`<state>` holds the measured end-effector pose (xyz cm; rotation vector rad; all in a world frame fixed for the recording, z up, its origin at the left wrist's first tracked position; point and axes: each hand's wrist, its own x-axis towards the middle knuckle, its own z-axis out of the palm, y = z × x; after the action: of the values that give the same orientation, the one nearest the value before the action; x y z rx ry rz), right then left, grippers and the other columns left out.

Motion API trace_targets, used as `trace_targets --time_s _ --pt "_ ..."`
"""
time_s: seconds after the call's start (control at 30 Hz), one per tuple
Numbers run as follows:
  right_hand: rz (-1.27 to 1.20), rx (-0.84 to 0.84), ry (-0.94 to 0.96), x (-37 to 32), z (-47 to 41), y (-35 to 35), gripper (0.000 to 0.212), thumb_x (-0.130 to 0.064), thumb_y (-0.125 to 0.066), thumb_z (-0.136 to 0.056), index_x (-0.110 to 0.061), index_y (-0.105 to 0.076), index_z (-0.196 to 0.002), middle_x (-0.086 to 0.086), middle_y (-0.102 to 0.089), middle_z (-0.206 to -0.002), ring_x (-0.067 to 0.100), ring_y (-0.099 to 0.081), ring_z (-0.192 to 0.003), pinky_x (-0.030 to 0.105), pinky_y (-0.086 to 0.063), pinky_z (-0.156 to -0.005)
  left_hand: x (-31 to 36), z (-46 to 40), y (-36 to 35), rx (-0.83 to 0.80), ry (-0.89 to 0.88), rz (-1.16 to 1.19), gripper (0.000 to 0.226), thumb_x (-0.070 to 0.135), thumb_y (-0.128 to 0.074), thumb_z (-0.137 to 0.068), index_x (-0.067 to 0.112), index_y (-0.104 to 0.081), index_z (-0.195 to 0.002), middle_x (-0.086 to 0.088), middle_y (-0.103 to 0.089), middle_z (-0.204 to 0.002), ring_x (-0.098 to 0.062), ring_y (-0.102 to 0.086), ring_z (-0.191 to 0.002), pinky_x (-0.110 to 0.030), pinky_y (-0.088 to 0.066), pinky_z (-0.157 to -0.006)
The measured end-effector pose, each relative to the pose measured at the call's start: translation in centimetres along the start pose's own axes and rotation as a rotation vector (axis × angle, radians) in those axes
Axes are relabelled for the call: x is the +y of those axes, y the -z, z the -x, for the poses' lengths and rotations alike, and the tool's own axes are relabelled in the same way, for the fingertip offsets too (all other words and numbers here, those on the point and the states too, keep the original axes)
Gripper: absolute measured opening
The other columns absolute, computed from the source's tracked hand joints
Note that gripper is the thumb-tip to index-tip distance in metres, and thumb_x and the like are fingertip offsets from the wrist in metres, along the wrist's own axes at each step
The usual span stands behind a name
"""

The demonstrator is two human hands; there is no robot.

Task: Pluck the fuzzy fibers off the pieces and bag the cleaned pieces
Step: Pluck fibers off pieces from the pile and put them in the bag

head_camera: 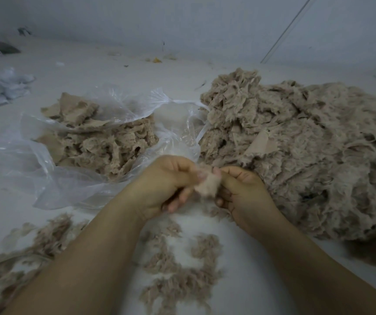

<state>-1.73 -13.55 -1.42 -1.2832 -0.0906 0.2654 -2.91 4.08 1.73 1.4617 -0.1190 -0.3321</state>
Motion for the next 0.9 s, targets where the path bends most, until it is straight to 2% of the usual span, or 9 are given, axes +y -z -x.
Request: trace_targets --time_s 0.1,0.2,0.33,0.37,0.43,0.53,0.63,0.77,0.9 --pt "0.01 0.04 -0.008 0.1 -0.3 0.2 0.042 -0.02 -0.057 -0.099 -0.019 -0.066 -0.058 -0.004 -0.035 -0.049 0.005 -0.034 -0.041 0.022 -0.042 -0.046 0.6 -0.8 0.6 0.415 -0.208 0.386 0.012 0.006 -0.055 -0.095 0.006 -0.058 -0.083 -0.009 -0.059 -0.054 -0.015 -0.047 -0.033 -0.018 -0.033 -0.032" --pt "0.012 0.034 -0.02 0.1 -0.3 0.0 0.043 -0.021 -0.057 -0.099 -0.02 -0.064 -0.056 -0.003 -0.032 -0.048 0.007 -0.031 -0.04 0.022 -0.042 -0.045 0.6 -0.9 0.3 0.464 -0.305 0.44 0.004 0.004 -0.054 -0.097 0.003 -0.057 -0.095 -0.017 -0.068 -0.087 -0.024 -0.065 -0.058 -0.029 -0.05 -0.046" --pt "-0.044 0.038 -0.006 -0.1 0.0 0.0 0.04 -0.023 -0.056 -0.095 -0.016 -0.057 -0.055 -0.002 -0.029 -0.044 0.01 -0.025 -0.038 0.024 -0.037 -0.044 -0.5 -0.9 -1.6 0.289 -0.301 -0.131 0.021 -0.008 -0.056 -0.092 0.008 -0.069 -0.088 -0.014 -0.069 -0.094 -0.023 -0.064 -0.059 -0.027 -0.048 -0.045" --pt "-0.068 0.047 0.01 -0.1 0.1 0.1 0.036 -0.024 -0.056 -0.089 -0.014 -0.056 -0.055 0.0 -0.027 -0.044 0.011 -0.024 -0.039 0.024 -0.035 -0.043 -0.8 -1.2 -2.0 0.252 -0.34 -0.326 0.028 -0.01 -0.055 -0.09 0.011 -0.072 -0.087 -0.007 -0.067 -0.107 -0.019 -0.065 -0.069 -0.022 -0.05 -0.053" --pt "-0.093 0.063 0.038 -0.1 0.3 0.1 0.032 -0.026 -0.053 -0.083 -0.013 -0.055 -0.054 0.002 -0.024 -0.045 0.013 -0.023 -0.042 0.024 -0.032 -0.043 -1.1 -1.9 -2.6 0.153 -0.438 -0.752 0.036 -0.012 -0.051 -0.085 0.013 -0.075 -0.094 0.002 -0.053 -0.137 -0.012 -0.059 -0.11 -0.012 -0.046 -0.086" --pt "-0.102 0.071 0.053 0.1 0.3 0.0 0.04 -0.022 -0.049 -0.093 -0.014 -0.054 -0.054 0.001 -0.023 -0.045 0.012 -0.023 -0.041 0.024 -0.031 -0.043 -1.1 -2.6 -3.2 0.055 -0.485 -0.948 0.044 -0.013 -0.045 -0.082 0.008 -0.07 -0.111 -0.001 -0.038 -0.153 -0.013 -0.038 -0.139 -0.015 -0.03 -0.11" --pt "-0.122 0.094 0.017 0.0 0.2 -0.1 0.049 -0.02 -0.046 -0.101 -0.014 -0.055 -0.053 0.001 -0.024 -0.044 0.011 -0.024 -0.039 0.024 -0.031 -0.042 -0.8 -2.7 -3.3 0.12 -0.562 -0.926 0.047 -0.015 -0.045 -0.085 0.002 -0.063 -0.125 -0.006 -0.053 -0.14 -0.013 -0.047 -0.13 -0.01 -0.029 -0.107" --pt "-0.134 0.102 -0.004 -0.3 0.2 -0.2 0.046 -0.034 -0.053 -0.099 -0.012 -0.058 -0.059 -0.001 -0.03 -0.045 0.009 -0.028 -0.039 0.022 -0.032 -0.042 -0.6 -1.6 -2.5 0.188 -0.605 -0.708 0.032 -0.003 -0.054 -0.088 0.004 -0.071 -0.114 0.011 -0.063 -0.114 0.013 -0.058 -0.085 -0.007 -0.046 -0.079" --pt "-0.152 0.108 -0.025 -0.5 0.1 -0.3 0.045 -0.041 -0.055 -0.095 -0.012 -0.056 -0.062 -0.001 -0.03 -0.046 0.009 -0.031 -0.038 0.023 -0.033 -0.041 -0.5 -1.0 -2.8 0.188 -0.614 -0.651 0.024 0.0 -0.066 -0.085 0.008 -0.075 -0.105 0.014 -0.068 -0.108 0.006 -0.063 -0.088 -0.01 -0.048 -0.073"
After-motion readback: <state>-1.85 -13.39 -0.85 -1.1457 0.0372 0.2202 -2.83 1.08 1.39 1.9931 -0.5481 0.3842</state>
